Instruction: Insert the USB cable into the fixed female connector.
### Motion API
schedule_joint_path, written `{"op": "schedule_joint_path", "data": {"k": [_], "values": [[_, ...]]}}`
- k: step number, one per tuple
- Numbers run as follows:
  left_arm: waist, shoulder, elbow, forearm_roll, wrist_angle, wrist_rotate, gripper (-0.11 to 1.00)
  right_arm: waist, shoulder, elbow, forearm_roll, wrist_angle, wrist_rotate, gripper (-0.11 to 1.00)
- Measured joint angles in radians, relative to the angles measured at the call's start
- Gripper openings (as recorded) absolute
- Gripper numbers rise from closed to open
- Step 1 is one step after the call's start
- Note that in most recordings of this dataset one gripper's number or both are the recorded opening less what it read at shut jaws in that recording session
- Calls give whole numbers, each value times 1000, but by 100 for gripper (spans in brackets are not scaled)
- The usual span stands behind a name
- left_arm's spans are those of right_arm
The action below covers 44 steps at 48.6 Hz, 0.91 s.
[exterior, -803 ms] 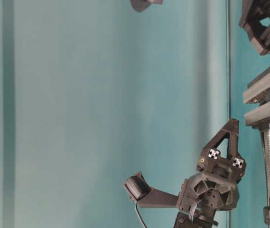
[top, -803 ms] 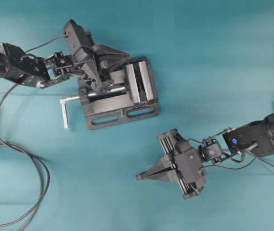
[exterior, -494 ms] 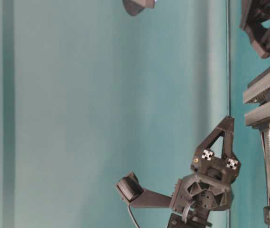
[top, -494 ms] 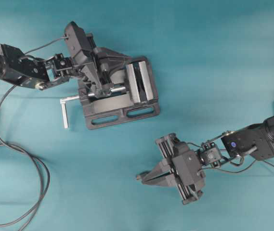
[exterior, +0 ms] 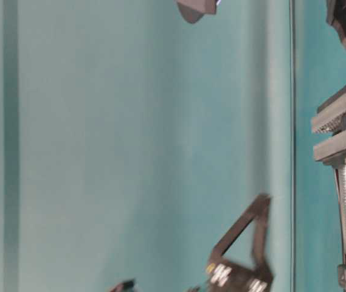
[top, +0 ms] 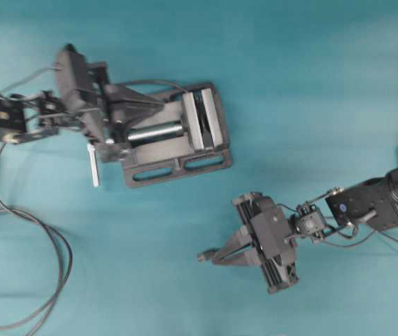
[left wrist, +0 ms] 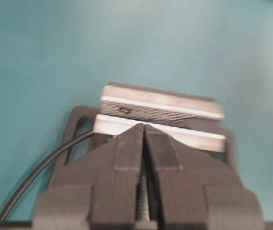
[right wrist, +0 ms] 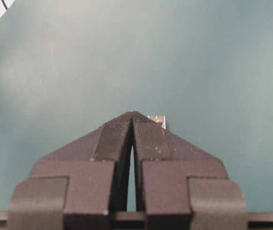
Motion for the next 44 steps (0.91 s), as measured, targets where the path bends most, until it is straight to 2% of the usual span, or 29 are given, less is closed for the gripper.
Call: {"op": "schedule_joint_path", "data": {"k": [3,5,11,16,20,24,27,34,39,44], "values": [[-9,-54,26,2,28,0,9,-5,0,0,-2,0,2,1],[-18,-91,44,0,54,0,18,-8,-2,2,0,0,0,1],[-63,-181,92,2,103,0,52,-18,0,2,0,0,0,5],[-104,-245,106,0,140,-12,81,-21,0,0,0,3,2,22],[-147,-307,114,2,207,-51,96,-20,-2,0,0,14,2,43],[-186,-365,132,0,290,-107,100,-20,0,-6,-2,34,5,64],[-196,-403,166,0,342,-153,100,-20,-2,-14,-2,54,5,74],[-227,-492,247,2,393,-224,100,-21,0,-32,0,101,2,70],[-259,-583,290,0,391,-241,100,-23,2,-38,0,106,2,70],[-272,-732,337,0,394,-244,100,-26,11,-41,0,106,2,70]]}}
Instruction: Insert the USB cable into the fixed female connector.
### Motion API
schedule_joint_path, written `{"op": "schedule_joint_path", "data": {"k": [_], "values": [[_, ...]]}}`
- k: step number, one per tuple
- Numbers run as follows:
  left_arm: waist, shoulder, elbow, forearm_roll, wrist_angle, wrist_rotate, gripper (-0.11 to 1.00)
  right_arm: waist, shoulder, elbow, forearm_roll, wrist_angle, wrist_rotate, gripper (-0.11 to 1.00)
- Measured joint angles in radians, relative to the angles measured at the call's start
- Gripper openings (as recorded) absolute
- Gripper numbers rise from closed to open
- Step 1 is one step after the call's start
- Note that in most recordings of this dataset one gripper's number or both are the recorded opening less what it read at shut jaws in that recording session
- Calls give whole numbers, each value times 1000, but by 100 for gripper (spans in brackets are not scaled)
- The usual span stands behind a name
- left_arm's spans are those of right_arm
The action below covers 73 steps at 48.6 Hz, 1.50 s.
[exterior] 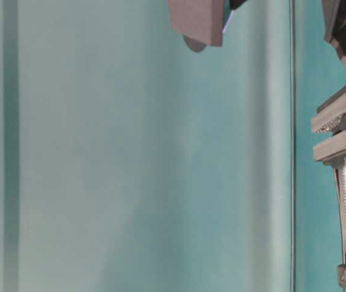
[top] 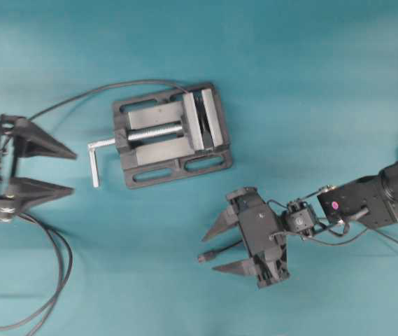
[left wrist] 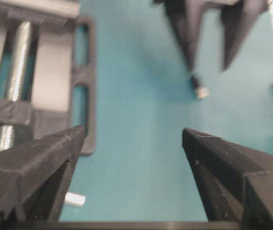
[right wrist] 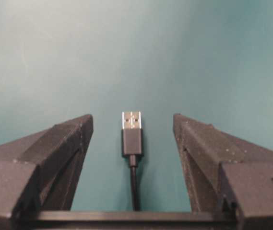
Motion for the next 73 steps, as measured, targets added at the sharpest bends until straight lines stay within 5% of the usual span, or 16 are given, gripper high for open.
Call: {"op": "schedule_joint_path", "data": {"k": [13,23,32,48,73], "values": [[-6,-321,84,14,195,-2,100,-3,52,-12,0,-23,-2,69],[-6,-348,83,15,348,0,100,-3,80,-15,-2,-52,-2,68],[-6,-347,92,17,307,3,100,-6,100,-15,0,-67,-3,66],[-8,-347,127,17,227,32,100,-9,110,-9,0,-91,-3,46],[-6,-348,132,17,219,32,100,6,184,-6,15,-204,2,45]]}}
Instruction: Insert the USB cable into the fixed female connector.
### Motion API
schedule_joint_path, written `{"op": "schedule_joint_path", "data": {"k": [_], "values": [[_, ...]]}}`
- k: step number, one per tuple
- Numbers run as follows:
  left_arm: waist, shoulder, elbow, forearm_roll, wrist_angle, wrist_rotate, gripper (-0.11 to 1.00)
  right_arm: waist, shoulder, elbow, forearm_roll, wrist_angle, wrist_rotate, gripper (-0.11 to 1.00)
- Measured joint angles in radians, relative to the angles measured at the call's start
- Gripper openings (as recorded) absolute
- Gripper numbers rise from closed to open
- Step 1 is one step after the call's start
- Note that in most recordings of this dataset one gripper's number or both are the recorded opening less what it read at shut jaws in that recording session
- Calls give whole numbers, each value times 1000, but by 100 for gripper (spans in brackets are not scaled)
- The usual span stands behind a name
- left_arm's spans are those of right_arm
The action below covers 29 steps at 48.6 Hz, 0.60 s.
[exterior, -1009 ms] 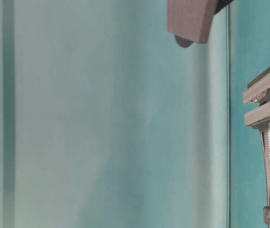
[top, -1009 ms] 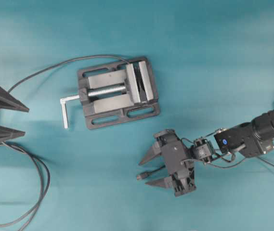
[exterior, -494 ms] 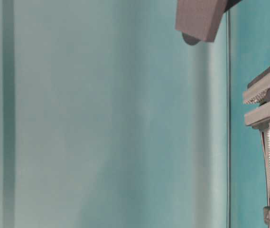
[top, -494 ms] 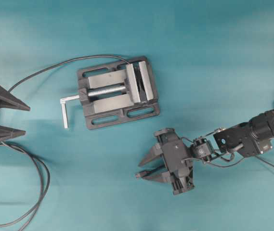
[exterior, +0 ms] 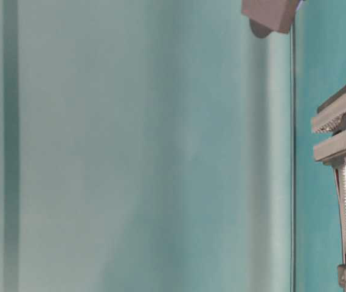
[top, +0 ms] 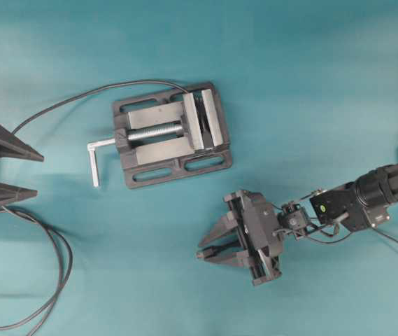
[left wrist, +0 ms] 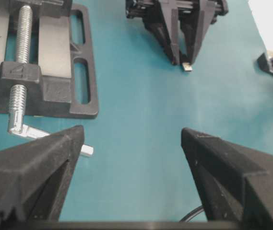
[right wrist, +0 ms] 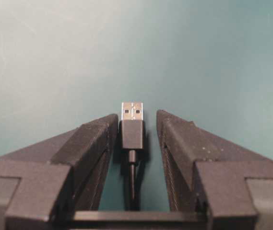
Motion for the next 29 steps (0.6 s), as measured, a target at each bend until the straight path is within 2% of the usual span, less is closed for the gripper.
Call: {"op": "schedule_joint_path", "data": {"k": [16,29], "values": [[0,2,0,0,-2,0,100,8,-18,37,5,-9,9,44],[0,2,0,0,-3,0,100,11,-29,55,5,-9,9,37]]}}
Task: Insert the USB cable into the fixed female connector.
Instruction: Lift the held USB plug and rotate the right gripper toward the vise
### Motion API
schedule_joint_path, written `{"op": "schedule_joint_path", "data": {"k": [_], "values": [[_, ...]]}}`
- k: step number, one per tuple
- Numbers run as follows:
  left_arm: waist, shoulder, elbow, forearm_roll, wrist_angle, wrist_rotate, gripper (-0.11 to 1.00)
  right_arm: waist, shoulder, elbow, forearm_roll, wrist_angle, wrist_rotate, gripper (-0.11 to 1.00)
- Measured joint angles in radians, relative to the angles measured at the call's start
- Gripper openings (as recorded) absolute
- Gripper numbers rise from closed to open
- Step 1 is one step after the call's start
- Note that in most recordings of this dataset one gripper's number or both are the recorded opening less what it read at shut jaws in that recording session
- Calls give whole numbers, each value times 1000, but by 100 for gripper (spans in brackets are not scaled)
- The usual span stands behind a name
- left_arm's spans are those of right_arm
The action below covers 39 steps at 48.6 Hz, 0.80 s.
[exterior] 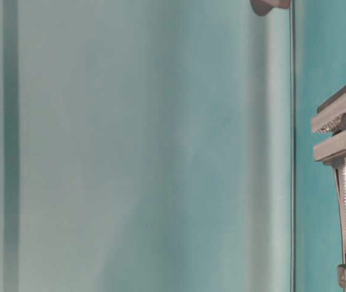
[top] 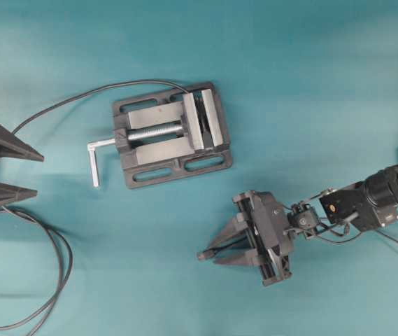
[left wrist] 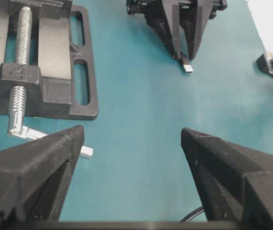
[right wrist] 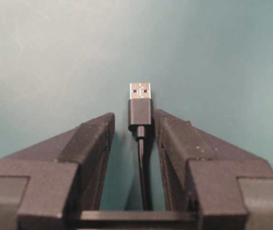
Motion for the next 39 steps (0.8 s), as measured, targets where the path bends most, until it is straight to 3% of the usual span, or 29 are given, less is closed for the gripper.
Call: {"op": "schedule_joint_path", "data": {"k": [39], "values": [[0,0,0,0,0,0,100,0,12,-20,0,2,-11,33]]}}
